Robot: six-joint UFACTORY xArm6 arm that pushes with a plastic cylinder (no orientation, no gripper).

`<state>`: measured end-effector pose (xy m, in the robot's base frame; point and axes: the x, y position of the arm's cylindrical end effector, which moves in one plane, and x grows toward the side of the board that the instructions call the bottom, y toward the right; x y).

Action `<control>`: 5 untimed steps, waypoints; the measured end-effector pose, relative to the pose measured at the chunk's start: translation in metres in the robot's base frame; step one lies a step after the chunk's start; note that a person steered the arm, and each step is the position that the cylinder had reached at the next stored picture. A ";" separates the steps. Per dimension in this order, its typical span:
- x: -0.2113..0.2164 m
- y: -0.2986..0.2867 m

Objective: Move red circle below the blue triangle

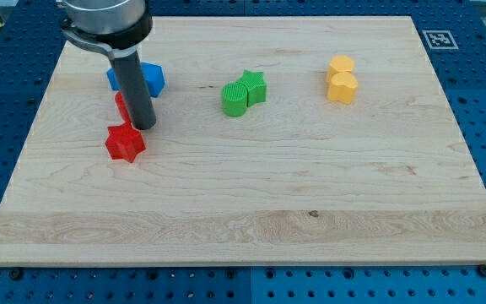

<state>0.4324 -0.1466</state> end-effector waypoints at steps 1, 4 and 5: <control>0.000 -0.017; -0.027 -0.017; 0.008 -0.020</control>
